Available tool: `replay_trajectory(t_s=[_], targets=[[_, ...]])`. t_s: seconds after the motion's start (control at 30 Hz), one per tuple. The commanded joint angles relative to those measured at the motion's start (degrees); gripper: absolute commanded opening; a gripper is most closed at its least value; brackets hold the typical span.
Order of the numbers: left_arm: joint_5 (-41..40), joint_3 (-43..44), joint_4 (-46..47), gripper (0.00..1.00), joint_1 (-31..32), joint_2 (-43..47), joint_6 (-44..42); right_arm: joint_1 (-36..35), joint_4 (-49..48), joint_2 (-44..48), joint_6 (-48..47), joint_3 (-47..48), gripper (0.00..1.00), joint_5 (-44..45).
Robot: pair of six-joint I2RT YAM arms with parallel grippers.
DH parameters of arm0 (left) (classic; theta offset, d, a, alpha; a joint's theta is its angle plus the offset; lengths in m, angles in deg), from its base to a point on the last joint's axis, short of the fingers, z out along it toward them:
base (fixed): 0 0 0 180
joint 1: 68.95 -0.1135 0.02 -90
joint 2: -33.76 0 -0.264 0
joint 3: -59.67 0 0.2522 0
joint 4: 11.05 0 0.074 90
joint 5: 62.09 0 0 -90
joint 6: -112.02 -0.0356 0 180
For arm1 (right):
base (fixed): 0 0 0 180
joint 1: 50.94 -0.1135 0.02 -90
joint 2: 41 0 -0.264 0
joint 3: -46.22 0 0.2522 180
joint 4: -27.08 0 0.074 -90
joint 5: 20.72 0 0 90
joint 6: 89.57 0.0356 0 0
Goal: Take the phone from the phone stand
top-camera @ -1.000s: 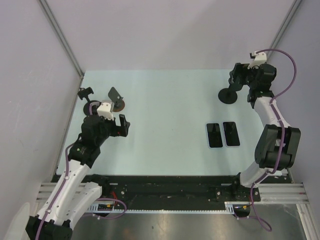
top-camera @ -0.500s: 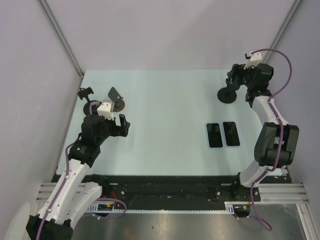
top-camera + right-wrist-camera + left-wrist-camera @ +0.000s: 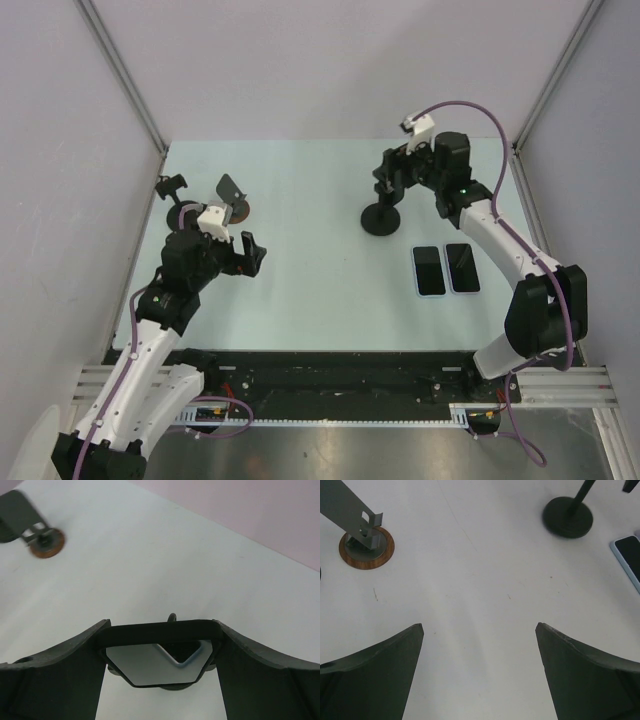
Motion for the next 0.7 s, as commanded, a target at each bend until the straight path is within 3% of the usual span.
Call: replay_trajectory(t_s=[0.0, 0.3, 0.67], targets=[[5.87, 0.30, 2.43, 1.00, -0.28, 1.29, -0.47, -7.72, -3.65, 6.70, -0.39, 2.14, 0.00, 0.06], [11.42, -2.16, 7.52, 0.98, 1.38, 3.93, 2.18, -19.85, -3.90, 13.64, 1.89, -5.32, 0.00, 0.50], [3.61, -4.17, 12.44, 0.98, 15.96, 6.39, 5.59, -29.44, -8.90, 20.67, 3.47, -18.51, 0.00, 6.22]])
